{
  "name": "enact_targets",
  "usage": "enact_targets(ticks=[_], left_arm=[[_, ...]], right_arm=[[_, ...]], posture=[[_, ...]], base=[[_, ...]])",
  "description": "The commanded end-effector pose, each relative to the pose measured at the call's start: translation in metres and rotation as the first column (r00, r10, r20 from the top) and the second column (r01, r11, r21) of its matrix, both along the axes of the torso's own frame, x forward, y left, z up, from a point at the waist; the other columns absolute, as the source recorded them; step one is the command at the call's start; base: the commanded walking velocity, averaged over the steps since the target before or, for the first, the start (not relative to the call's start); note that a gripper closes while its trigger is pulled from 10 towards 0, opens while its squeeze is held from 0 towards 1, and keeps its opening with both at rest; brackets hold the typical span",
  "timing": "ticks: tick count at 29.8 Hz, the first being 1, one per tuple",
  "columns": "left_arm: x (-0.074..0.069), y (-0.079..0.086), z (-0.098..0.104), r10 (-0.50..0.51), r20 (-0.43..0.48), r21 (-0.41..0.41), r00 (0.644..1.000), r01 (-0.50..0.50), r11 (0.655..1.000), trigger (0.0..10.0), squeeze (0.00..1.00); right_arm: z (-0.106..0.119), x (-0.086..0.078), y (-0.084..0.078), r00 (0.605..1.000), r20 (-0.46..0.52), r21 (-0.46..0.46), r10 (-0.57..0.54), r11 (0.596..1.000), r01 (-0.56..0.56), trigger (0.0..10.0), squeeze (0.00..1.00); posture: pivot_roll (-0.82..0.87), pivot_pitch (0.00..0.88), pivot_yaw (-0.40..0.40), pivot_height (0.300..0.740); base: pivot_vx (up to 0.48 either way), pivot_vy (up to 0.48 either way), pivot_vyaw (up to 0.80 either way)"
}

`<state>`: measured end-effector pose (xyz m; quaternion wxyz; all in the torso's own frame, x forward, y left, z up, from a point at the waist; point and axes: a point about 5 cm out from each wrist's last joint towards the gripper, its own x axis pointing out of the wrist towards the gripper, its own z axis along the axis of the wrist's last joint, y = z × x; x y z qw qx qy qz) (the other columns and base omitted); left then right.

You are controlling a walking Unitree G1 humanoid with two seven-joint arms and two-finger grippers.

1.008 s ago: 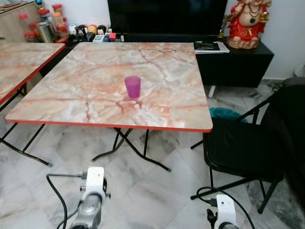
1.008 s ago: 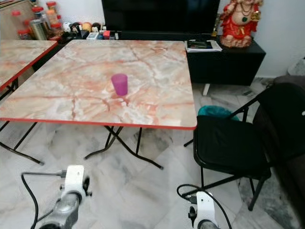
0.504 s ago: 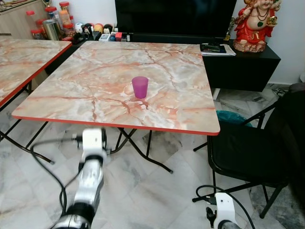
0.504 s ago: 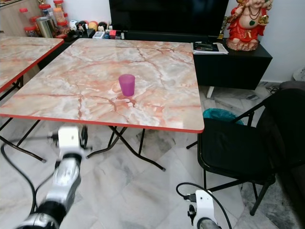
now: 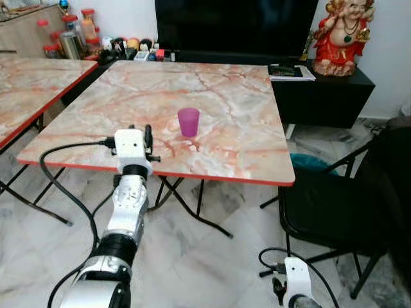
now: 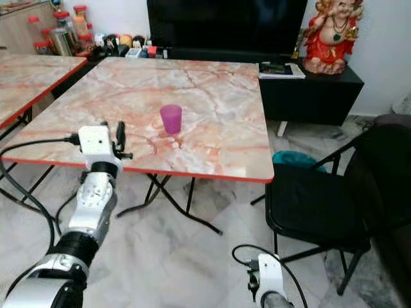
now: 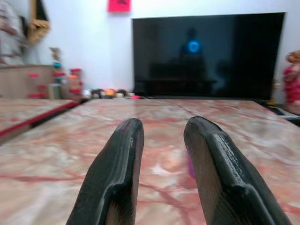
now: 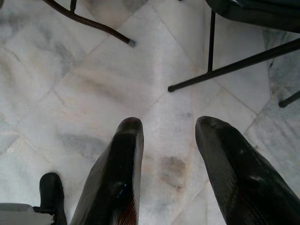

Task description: Setting the table

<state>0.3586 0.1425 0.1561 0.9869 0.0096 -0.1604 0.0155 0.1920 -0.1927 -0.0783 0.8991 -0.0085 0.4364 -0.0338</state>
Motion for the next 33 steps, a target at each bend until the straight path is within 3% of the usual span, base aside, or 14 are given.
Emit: enact_targets(ticks=[1,16,18,22,25,28,31,32,33], left_arm=[[0.001,-0.003,0.001,-0.037,-0.015,-0.016,0.999,0.037,0.999,10.0,0.00],[0.002,-0.004,-0.002,-0.072,-0.044,-0.045,0.996,0.070,0.997,10.0,0.00],[-0.004,-0.004,-0.014,-0.090,-0.074,0.024,0.993,0.092,0.995,10.0,0.00],[-0.015,0.003,-0.031,-0.067,-0.106,0.064,0.992,0.074,0.995,10.0,0.00],[-0.029,0.015,-0.059,-0.024,-0.190,0.114,0.981,0.046,0.992,10.0,0.00],[-0.052,0.034,-0.103,0.050,-0.355,0.119,0.934,-0.008,0.993,10.0,0.00],[-0.059,0.036,-0.116,0.046,-0.413,0.117,0.910,0.002,0.993,10.0,0.00],[-0.075,0.039,-0.146,0.038,-0.559,0.099,0.828,0.021,0.995,10.0,0.00],[-0.075,0.039,-0.146,0.038,-0.559,0.099,0.828,0.021,0.995,10.0,0.00]], right_arm=[[-0.001,-0.002,-0.002,1.000,-0.009,-0.011,0.004,1.000,-0.004,10.0,0.00],[0.003,0.006,0.004,0.999,0.008,-0.008,0.038,0.999,-0.038,10.0,0.00],[0.002,0.006,0.004,0.999,0.008,-0.009,0.036,0.999,-0.036,10.0,0.00],[0.002,0.006,0.004,0.999,0.010,-0.008,0.031,1.000,-0.030,10.0,0.00],[0.002,0.004,0.004,1.000,0.009,-0.004,0.022,1.000,-0.022,10.0,0.00],[0.000,0.002,0.005,1.000,0.005,-0.001,0.018,1.000,-0.018,10.0,0.00],[0.000,0.001,0.005,1.000,0.002,0.000,0.020,1.000,-0.020,10.0,0.00],[0.000,0.001,0.006,1.000,0.000,0.001,0.023,1.000,-0.023,10.0,0.00],[0.000,0.001,0.006,1.000,0.000,0.001,0.023,1.000,-0.023,10.0,0.00]], posture=[[-0.08,0.000,-0.039,0.736],[-0.07,0.000,-0.042,0.736],[-0.07,0.000,-0.044,0.736],[-0.06,0.000,-0.041,0.736],[-0.06,0.000,-0.037,0.736],[-0.06,0.000,-0.038,0.736],[-0.05,0.000,-0.040,0.736],[-0.05,0.000,-0.041,0.736],[-0.05,0.000,-0.041,0.736]], base=[[0.000,0.000,0.00],[0.000,0.000,0.00],[0.000,0.000,0.00],[0.000,0.000,0.00],[0.000,0.000,0.00],[0.000,0.000,0.00],[0.000,0.000,0.00],[0.000,0.000,0.00],[0.000,0.000,0.00]])
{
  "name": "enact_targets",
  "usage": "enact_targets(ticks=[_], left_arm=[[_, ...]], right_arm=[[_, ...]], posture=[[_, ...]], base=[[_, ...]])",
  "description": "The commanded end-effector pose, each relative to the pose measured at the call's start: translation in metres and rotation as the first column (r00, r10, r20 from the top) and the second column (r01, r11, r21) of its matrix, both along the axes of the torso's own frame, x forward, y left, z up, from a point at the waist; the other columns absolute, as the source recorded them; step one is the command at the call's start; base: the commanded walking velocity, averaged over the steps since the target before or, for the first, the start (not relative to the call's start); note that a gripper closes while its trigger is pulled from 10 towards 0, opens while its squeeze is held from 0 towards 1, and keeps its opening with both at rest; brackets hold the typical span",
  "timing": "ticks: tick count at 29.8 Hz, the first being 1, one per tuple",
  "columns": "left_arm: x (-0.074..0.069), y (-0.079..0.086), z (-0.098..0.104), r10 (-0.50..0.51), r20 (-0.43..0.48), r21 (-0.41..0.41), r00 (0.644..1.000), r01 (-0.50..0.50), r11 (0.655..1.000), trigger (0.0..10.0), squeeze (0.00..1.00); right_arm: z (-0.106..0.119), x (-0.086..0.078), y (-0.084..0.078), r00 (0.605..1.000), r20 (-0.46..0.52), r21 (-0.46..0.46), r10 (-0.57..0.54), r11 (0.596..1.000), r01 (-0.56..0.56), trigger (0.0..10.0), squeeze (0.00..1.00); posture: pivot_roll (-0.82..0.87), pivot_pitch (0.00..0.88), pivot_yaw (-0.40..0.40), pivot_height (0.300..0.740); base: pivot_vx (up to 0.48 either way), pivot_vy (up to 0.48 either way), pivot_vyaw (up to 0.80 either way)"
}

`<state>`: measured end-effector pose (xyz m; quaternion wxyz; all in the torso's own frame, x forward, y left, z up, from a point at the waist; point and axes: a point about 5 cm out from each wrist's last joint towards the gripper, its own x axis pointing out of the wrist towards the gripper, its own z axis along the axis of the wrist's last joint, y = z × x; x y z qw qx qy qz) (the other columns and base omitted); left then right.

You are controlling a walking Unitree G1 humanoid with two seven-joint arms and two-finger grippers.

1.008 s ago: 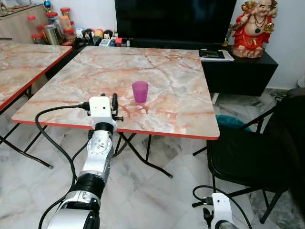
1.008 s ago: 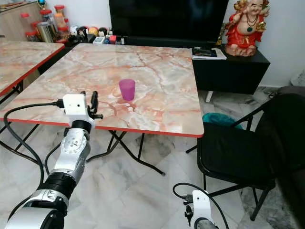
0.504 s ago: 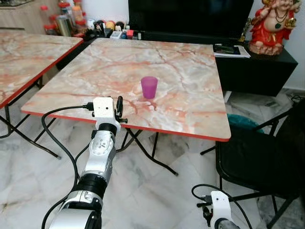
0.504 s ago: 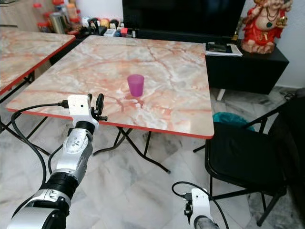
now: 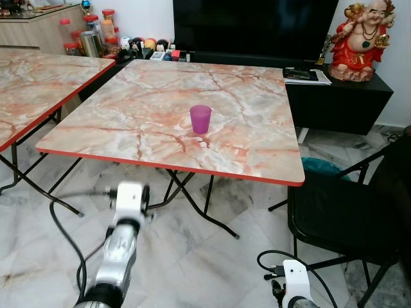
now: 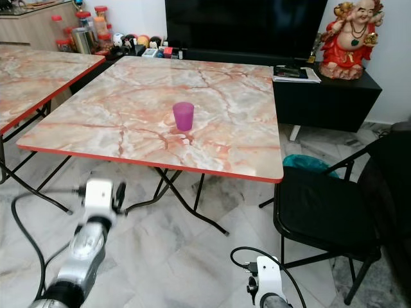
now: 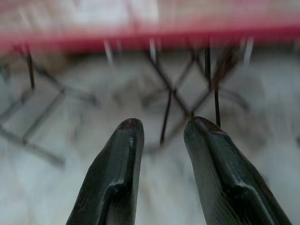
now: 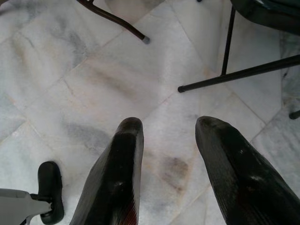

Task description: Setting the table

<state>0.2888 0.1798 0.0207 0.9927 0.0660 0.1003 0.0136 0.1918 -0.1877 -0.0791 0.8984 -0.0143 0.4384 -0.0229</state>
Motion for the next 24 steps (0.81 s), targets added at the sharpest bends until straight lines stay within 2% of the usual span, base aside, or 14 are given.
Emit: enact_targets(ticks=[1,3,6,7,8,10,18,24], left_arm=[[-0.008,0.002,-0.015,-0.006,-0.096,-0.006,0.995,0.005,1.000,10.0,0.00],[-0.022,0.000,-0.036,-0.032,-0.234,-0.030,0.972,0.026,0.999,10.0,0.00],[-0.048,0.000,-0.066,-0.052,-0.449,0.013,0.892,0.065,0.998,10.0,0.00],[-0.048,0.000,-0.066,-0.052,-0.449,0.013,0.892,0.065,0.998,10.0,0.00],[-0.060,0.003,-0.076,-0.029,-0.522,0.041,0.853,0.060,0.997,10.0,0.00],[-0.077,0.008,-0.088,0.004,-0.590,0.049,0.807,0.031,0.998,10.0,0.00],[-0.079,0.010,-0.090,0.027,-0.615,0.050,0.788,0.004,0.999,10.0,0.00],[-0.076,0.011,-0.088,0.045,-0.612,0.057,0.790,-0.012,0.998,10.0,0.00]], right_arm=[[0.001,0.001,0.001,1.000,0.004,0.002,-0.001,1.000,0.001,10.0,0.00],[0.001,0.003,0.001,1.000,0.006,0.002,-0.001,1.000,0.001,10.0,0.00],[0.003,0.006,0.002,1.000,0.011,0.003,0.001,1.000,-0.001,10.0,0.00],[0.003,0.006,0.002,1.000,0.011,0.003,0.001,1.000,-0.001,10.0,0.00],[0.003,0.007,0.003,1.000,0.015,0.003,0.002,1.000,-0.002,10.0,0.00],[0.005,0.010,0.002,1.000,0.024,0.004,-0.001,1.000,0.001,10.0,0.00],[0.004,0.007,0.001,1.000,0.019,0.002,0.003,1.000,-0.003,10.0,0.00],[0.002,0.005,0.002,1.000,0.017,0.012,-0.014,1.000,0.014,10.0,0.00]], posture=[[-0.05,0.000,-0.041,0.736],[-0.05,0.000,-0.041,0.736],[-0.06,0.000,-0.038,0.736],[-0.06,0.000,-0.038,0.736],[-0.07,0.000,-0.036,0.736],[-0.07,0.000,-0.034,0.736],[-0.07,0.000,-0.037,0.736],[-0.07,0.000,-0.032,0.736]], base=[[0.000,0.000,0.00],[0.000,0.000,0.00],[0.000,0.000,0.00],[0.000,0.000,0.00],[0.000,0.000,0.00],[0.000,0.000,0.00],[0.000,0.000,0.00],[0.000,0.449,0.00]])
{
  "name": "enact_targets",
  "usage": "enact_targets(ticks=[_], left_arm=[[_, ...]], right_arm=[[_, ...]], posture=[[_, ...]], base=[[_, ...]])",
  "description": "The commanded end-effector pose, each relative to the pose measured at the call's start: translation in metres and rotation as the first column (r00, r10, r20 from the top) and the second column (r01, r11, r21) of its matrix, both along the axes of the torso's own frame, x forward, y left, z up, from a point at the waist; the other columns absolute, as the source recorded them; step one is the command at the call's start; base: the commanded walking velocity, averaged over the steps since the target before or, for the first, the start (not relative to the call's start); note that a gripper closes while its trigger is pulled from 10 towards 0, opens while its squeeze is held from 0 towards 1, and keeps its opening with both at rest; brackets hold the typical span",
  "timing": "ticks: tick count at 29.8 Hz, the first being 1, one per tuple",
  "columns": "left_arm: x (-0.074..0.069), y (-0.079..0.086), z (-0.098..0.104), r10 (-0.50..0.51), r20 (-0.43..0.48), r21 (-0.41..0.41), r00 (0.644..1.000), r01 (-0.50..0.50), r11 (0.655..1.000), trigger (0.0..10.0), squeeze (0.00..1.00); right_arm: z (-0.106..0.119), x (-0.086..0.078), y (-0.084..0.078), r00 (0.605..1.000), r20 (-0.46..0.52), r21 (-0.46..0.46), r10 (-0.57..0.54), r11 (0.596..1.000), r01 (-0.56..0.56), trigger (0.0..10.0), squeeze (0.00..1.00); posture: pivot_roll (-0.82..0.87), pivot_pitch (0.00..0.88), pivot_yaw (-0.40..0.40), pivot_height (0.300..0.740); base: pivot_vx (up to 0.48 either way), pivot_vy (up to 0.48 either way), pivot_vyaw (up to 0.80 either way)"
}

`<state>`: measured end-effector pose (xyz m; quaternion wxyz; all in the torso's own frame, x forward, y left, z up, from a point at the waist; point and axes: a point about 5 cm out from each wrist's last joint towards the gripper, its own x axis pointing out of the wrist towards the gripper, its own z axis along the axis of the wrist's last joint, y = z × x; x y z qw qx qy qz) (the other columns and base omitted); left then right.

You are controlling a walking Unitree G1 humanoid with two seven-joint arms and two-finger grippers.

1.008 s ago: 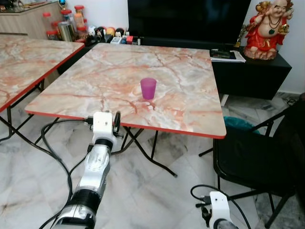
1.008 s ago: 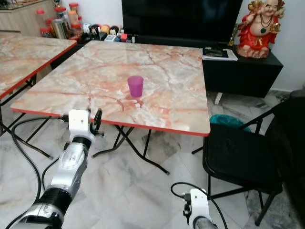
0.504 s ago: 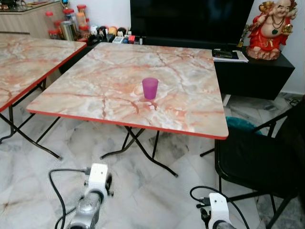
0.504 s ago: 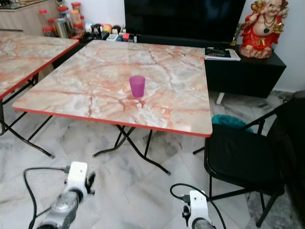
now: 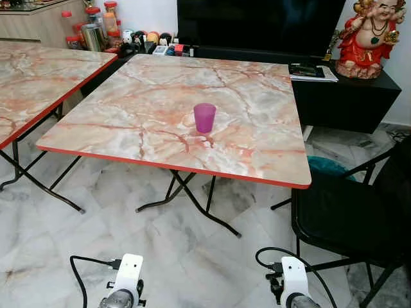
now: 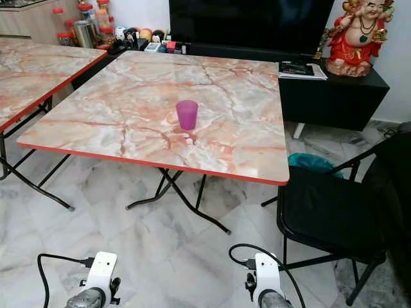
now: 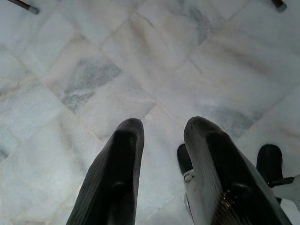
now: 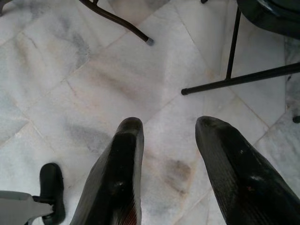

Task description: Setting the table

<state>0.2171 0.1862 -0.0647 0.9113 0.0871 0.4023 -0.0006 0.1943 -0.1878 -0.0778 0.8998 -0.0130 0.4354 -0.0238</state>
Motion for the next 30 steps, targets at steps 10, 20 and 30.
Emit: enact_targets(ticks=[10,20,30], left_arm=[[-0.008,0.006,-0.005,0.017,-0.048,0.023,0.999,-0.016,1.000,10.0,0.00],[-0.007,0.005,-0.005,0.000,-0.059,0.038,0.998,0.002,0.999,10.0,0.00],[0.002,-0.002,0.000,-0.050,-0.015,0.034,0.999,0.051,0.998,10.0,0.00]], right_arm=[[0.002,0.004,0.003,1.000,0.020,0.012,-0.017,1.000,0.017,10.0,0.00],[0.005,0.011,0.008,0.999,0.045,0.028,-0.023,0.999,0.022,10.0,0.00],[0.013,0.025,0.015,0.995,0.094,0.056,-0.022,0.998,0.017,10.0,0.00]], posture=[[-0.07,0.000,-0.024,0.736],[-0.07,0.000,-0.011,0.736],[-0.07,0.000,-0.005,0.736]], base=[[0.000,0.480,-0.37],[0.000,0.480,0.00],[0.000,0.129,0.00]])
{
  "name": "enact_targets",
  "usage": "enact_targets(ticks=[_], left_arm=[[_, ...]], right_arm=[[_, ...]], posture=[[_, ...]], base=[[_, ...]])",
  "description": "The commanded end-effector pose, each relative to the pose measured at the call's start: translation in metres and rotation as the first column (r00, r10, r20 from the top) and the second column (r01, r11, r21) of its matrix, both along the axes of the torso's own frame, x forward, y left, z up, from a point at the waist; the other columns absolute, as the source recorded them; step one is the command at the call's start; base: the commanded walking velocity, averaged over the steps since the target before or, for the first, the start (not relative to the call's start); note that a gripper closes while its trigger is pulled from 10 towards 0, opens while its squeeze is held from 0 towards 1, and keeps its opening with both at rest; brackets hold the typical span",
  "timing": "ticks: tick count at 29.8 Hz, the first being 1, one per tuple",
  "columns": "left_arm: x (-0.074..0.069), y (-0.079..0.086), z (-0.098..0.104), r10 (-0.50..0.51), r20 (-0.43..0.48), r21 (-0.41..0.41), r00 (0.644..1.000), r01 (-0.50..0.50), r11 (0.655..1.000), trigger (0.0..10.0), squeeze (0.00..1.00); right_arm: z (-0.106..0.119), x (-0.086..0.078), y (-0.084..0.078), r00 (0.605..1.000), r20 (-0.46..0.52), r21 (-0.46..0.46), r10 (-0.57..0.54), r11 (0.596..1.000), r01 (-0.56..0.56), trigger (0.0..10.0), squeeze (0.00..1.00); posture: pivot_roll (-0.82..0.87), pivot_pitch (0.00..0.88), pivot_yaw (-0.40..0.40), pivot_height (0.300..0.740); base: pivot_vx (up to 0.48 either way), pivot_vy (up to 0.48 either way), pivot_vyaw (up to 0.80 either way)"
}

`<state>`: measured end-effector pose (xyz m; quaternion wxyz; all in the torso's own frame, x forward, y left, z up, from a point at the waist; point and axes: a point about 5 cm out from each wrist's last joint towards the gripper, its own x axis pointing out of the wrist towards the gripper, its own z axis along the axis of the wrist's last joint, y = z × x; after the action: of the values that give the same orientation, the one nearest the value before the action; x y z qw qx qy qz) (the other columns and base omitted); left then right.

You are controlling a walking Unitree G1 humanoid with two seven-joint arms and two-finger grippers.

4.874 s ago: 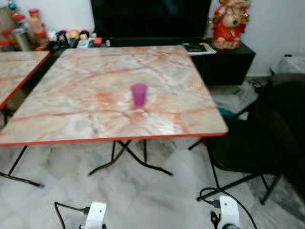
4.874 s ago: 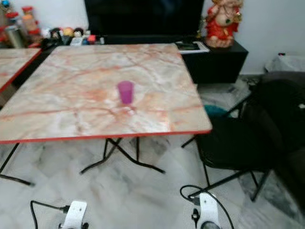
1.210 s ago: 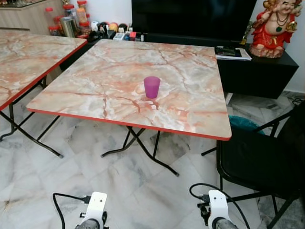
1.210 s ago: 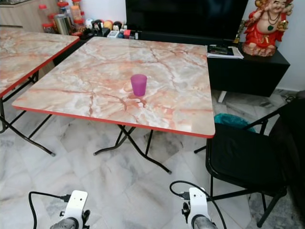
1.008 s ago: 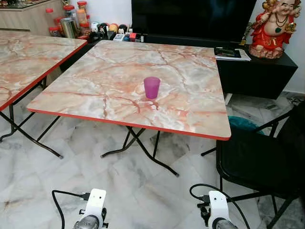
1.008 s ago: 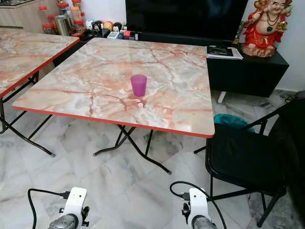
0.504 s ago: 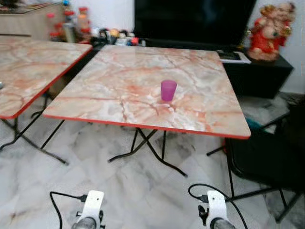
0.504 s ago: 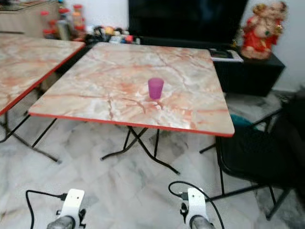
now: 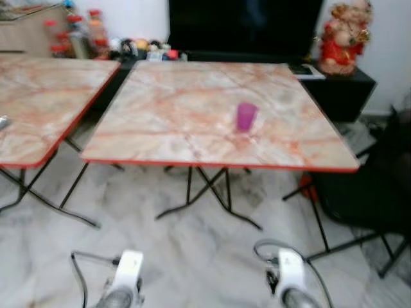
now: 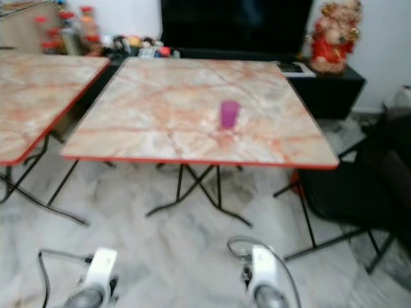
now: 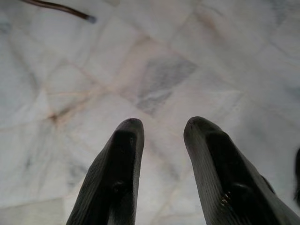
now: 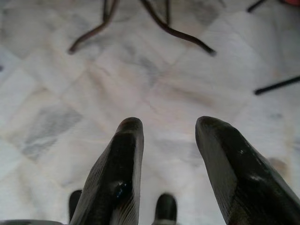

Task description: Setting the table

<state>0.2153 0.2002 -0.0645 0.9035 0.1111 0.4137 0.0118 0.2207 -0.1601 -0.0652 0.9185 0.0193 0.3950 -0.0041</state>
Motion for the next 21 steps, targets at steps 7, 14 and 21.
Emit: enact_targets(ticks=[7,14,21], left_arm=[[0.004,-0.017,0.000,-0.044,0.005,-0.034,0.999,0.044,0.998,10.0,0.00],[0.004,-0.019,0.000,-0.055,0.005,-0.032,0.998,0.055,0.998,10.0,0.00],[0.000,-0.022,-0.003,-0.066,-0.012,-0.038,0.998,0.066,0.997,10.0,0.00]], right_arm=[[0.005,0.006,-0.007,0.999,0.038,0.018,-0.020,1.000,0.019,10.0,0.00],[0.009,0.012,-0.009,0.997,0.058,0.036,-0.059,0.998,0.057,10.0,0.00],[0.010,0.013,-0.010,0.996,0.065,0.042,-0.061,0.997,0.058,10.0,0.00]], posture=[[-0.07,0.000,-0.001,0.736],[-0.07,0.000,-0.001,0.736],[-0.07,0.000,-0.003,0.736]], base=[[0.106,0.000,0.00],[0.438,0.000,0.00],[0.454,0.000,-0.46]])
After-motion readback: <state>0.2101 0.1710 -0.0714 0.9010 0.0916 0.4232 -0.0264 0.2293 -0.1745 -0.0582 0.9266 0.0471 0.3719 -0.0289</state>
